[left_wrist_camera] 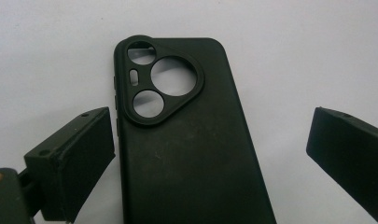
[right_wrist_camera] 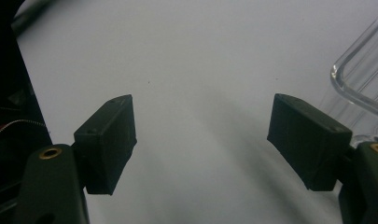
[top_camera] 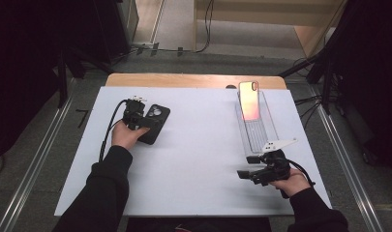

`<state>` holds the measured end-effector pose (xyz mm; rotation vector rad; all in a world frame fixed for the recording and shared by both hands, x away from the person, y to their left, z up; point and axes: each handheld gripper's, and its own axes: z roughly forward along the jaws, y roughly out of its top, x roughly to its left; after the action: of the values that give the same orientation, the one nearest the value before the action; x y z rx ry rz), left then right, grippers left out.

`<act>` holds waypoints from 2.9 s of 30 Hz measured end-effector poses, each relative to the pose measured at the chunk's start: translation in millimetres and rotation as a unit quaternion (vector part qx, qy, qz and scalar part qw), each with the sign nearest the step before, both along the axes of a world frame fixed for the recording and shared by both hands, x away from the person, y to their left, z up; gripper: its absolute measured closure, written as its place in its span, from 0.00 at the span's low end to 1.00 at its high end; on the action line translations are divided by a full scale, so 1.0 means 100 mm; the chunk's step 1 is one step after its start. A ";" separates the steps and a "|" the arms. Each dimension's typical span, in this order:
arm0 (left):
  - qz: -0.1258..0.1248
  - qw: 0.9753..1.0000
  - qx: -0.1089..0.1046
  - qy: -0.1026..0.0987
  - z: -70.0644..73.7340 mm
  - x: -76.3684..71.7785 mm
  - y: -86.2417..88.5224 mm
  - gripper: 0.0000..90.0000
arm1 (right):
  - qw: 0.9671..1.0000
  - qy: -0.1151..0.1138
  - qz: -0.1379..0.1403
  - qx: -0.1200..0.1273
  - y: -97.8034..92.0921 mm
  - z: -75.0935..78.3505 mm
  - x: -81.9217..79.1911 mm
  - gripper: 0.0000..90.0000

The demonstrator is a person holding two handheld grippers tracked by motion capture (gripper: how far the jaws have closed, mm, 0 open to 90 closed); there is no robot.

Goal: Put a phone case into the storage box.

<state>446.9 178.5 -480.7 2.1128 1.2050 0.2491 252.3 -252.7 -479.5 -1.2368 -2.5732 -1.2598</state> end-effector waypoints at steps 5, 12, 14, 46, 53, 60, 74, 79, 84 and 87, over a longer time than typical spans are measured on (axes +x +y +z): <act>-0.006 1.000 0.014 0.007 -0.06 0.00 -0.03 0.01 | 1.000 -0.002 0.001 -0.001 -0.01 0.00 0.00 0.24; -0.003 0.999 0.048 0.012 -0.12 0.00 -0.06 0.01 | 1.000 -0.002 0.001 -0.001 0.00 0.00 0.00 0.24; 0.000 0.998 0.055 0.013 -0.14 0.00 -0.08 0.01 | 1.000 -0.002 0.002 -0.001 0.00 0.00 0.00 0.24; 0.026 0.997 0.078 -0.013 -0.14 -0.07 -0.09 0.16 | 1.000 -0.009 0.002 -0.010 0.02 0.00 0.00 0.24; 0.023 0.998 0.056 -0.013 -0.06 -0.07 -0.03 0.17 | 1.000 -0.013 0.003 -0.006 0.02 0.01 0.00 0.24; 0.021 0.999 0.026 -0.026 0.10 -0.11 0.05 0.17 | 1.000 -0.015 0.004 -0.004 0.02 0.01 -0.01 0.24; -0.027 0.999 -0.022 -0.014 0.37 -0.30 0.07 0.17 | 0.999 -0.041 0.007 -0.004 0.08 0.05 0.00 0.24; -0.045 0.998 -0.032 -0.011 0.45 -0.40 0.03 0.17 | 0.999 -0.047 0.003 -0.003 0.09 0.07 -0.01 0.24; -0.066 0.997 -0.048 -0.007 0.50 -0.49 -0.02 0.17 | 0.999 -0.043 0.007 -0.001 0.11 0.08 0.00 0.24; -0.074 0.996 -0.058 -0.004 0.51 -0.57 -0.06 0.17 | 0.999 -0.045 0.008 0.000 0.12 0.10 -0.01 0.24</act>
<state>389.7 172.4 -429.3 2.0859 1.0272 0.1182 251.3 -241.0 -469.7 -1.1850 -2.6381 -1.3418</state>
